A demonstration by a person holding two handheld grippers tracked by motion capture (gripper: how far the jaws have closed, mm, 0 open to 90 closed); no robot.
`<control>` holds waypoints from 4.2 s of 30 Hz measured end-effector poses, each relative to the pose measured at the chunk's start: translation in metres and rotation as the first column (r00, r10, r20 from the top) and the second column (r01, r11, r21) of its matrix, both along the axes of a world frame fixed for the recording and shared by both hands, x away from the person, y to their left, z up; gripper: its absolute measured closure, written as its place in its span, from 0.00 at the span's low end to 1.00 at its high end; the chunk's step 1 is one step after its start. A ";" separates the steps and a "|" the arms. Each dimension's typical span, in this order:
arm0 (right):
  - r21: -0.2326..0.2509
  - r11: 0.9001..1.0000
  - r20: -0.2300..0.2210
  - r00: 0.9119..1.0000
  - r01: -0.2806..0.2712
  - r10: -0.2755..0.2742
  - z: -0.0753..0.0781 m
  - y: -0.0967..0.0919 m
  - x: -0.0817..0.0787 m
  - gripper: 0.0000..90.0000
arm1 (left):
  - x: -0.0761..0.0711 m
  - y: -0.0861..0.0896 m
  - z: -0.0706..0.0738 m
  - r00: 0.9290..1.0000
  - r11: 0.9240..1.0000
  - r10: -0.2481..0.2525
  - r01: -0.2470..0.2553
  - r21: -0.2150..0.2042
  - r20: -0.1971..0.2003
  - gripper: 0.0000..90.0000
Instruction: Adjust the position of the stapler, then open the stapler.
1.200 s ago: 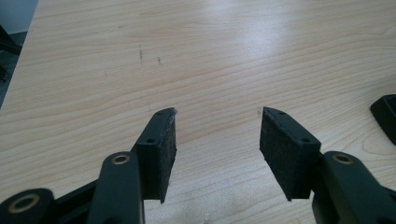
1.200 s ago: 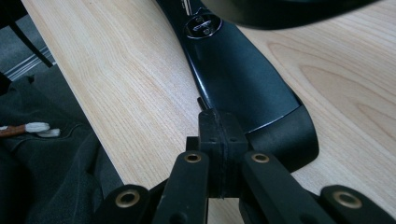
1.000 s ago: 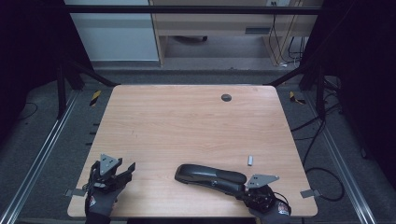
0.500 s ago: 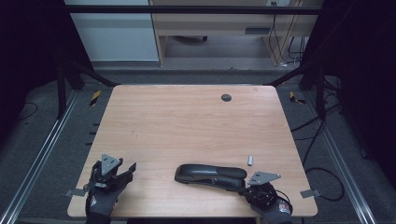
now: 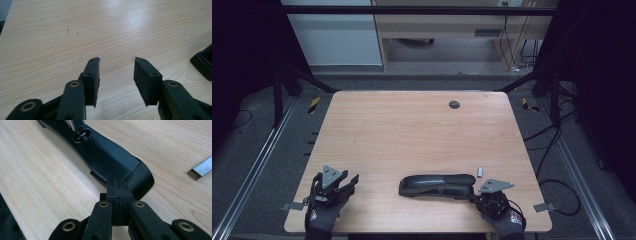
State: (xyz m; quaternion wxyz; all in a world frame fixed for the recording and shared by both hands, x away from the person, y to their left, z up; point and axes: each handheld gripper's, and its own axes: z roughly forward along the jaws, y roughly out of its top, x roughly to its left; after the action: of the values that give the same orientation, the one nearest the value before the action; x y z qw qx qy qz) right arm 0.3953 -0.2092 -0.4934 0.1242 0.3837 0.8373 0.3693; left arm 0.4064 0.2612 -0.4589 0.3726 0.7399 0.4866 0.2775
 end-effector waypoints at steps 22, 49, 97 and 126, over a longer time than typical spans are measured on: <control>0.057 0.997 0.059 0.997 0.042 -0.046 0.007 -0.006 -0.001 1.00 | -0.004 -0.010 0.003 0.999 0.999 -0.046 0.046 0.007 0.019 0.73; 0.103 0.992 0.124 0.989 0.072 -0.084 0.015 -0.014 -0.001 1.00 | -0.011 -0.030 0.008 0.993 0.994 -0.109 0.107 0.032 0.040 0.65; 0.126 0.978 0.140 0.973 0.168 -0.185 0.017 -0.032 0.002 0.62 | 0.002 -0.142 0.066 0.939 0.949 -0.308 0.292 0.120 0.152 0.49; 0.109 0.982 0.138 0.976 0.156 -0.170 0.013 -0.023 0.002 0.61 | -0.009 -0.194 0.079 0.902 0.913 -0.394 0.362 0.190 0.175 0.45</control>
State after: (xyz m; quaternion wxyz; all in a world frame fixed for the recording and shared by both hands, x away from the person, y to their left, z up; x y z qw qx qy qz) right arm 0.3972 -0.2325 -0.4808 0.1966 0.4285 0.7725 0.4254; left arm 0.3974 0.0672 -0.3798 0.4109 0.8132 0.2688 0.3125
